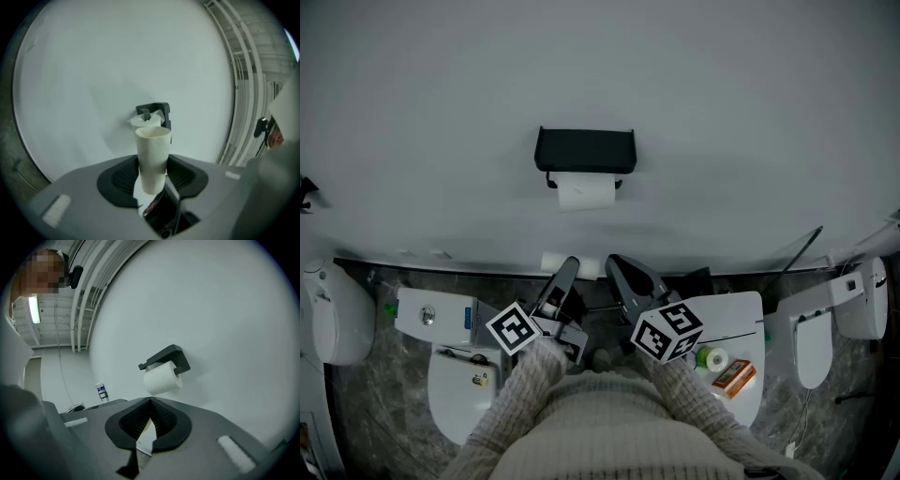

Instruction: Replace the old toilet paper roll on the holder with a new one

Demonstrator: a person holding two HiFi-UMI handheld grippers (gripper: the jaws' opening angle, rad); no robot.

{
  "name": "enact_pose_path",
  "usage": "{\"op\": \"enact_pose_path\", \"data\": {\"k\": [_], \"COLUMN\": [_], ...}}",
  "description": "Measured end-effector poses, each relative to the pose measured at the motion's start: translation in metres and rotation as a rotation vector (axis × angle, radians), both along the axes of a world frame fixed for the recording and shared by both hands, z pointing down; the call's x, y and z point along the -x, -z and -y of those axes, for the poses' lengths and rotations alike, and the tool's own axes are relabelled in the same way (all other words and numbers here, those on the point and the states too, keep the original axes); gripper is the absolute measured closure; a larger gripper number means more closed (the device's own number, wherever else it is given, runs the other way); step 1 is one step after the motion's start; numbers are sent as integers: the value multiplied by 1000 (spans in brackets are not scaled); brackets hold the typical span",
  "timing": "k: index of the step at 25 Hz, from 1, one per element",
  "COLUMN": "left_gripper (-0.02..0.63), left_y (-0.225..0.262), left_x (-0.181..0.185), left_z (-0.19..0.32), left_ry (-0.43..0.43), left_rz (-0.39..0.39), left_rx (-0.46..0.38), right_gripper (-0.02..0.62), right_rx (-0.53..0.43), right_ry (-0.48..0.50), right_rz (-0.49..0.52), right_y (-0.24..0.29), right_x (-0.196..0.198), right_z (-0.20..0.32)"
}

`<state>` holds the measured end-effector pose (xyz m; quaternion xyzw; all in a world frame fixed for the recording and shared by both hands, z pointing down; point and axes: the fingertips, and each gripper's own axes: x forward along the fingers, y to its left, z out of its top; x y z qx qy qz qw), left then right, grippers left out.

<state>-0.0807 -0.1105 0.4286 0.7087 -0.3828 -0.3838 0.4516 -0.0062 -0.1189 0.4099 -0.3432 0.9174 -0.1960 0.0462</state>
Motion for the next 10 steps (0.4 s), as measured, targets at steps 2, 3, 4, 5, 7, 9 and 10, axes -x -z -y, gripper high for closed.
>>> {"op": "enact_pose_path", "data": {"k": [2, 3, 4, 5, 7, 9, 10], "left_gripper": [431, 431, 431, 431, 431, 431, 431], "left_y": [1, 1, 1, 1, 1, 0, 0], "left_x": [2, 3, 3, 3, 4, 4, 5], "left_z": [0, 1, 1, 1, 1, 1, 2], "left_ry": [5, 6, 5, 4, 1, 0, 0], "left_rz": [1, 3, 3, 4, 5, 5, 6], "left_rx": [-1, -3, -4, -5, -3, 0, 1], "right_gripper": [603, 603, 603, 603, 603, 603, 603], "right_rx": [-4, -2, 0, 2, 7, 10, 12], "right_ry": [8, 13, 17, 21, 27, 31, 32], "right_rz": [-4, -3, -3, -4, -4, -3, -3], "right_y": [1, 1, 1, 0, 0, 0, 0], "right_x": [1, 3, 4, 5, 6, 7, 7], "right_z": [-1, -1, -1, -1, -1, -1, -1]}}
